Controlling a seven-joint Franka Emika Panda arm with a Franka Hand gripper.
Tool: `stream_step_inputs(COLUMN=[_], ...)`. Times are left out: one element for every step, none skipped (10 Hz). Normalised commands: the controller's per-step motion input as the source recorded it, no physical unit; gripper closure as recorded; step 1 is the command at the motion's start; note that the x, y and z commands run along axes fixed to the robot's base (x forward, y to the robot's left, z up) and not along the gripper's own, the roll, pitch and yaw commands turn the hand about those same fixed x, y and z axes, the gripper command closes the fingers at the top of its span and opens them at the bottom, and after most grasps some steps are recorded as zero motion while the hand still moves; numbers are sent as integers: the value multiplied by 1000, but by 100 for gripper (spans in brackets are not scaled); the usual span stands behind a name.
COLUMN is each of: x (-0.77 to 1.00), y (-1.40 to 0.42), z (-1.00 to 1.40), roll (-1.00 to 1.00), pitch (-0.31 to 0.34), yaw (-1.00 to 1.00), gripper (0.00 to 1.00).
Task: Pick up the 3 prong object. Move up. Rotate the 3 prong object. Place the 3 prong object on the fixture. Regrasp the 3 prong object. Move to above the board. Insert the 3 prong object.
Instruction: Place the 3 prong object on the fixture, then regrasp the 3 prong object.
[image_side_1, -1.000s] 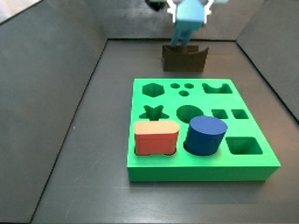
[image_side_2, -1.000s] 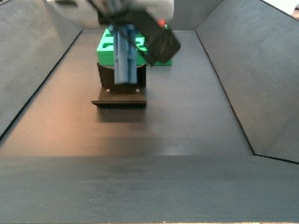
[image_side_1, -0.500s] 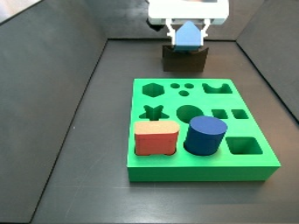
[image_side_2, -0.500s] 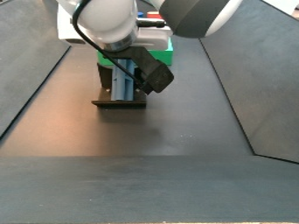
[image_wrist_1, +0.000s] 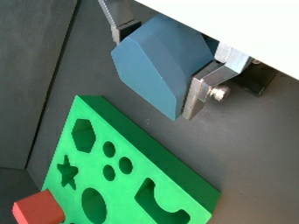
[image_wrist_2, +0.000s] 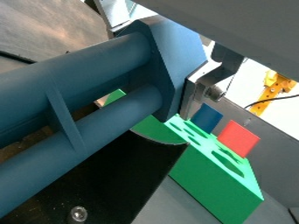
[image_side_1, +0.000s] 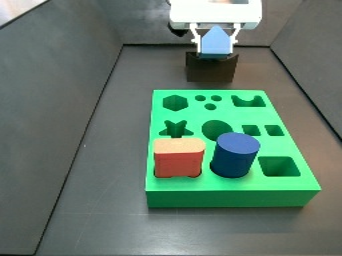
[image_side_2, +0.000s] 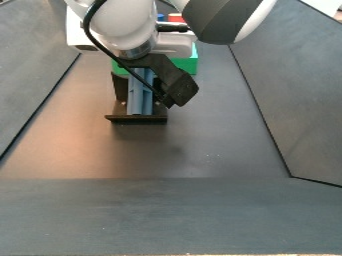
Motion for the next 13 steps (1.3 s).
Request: stream_step_inputs(x=[44, 0, 0, -6, -12, -21, -32, -38, -39, -36, -36, 133, 141], y=[63, 0, 0, 4, 4, 3, 7, 7, 4, 7, 7, -629, -596], z=[-314, 0, 1000, 1000, 1000, 1000, 1000, 869, 675, 340, 208, 790, 733], roll=[-45, 0, -73, -66, -60, -43, -36, -32, -30, -32, -36, 1000, 1000], pitch=[-65, 0, -4, -6, -8, -18, -23, -26, -28, -31, -29, 52, 52], yaw=[44, 0, 6, 13, 18, 22, 27, 29, 34, 40, 41, 50, 50], gripper=[100, 0, 0, 0, 0, 0, 0, 0, 0, 0, 0, 0, 0])
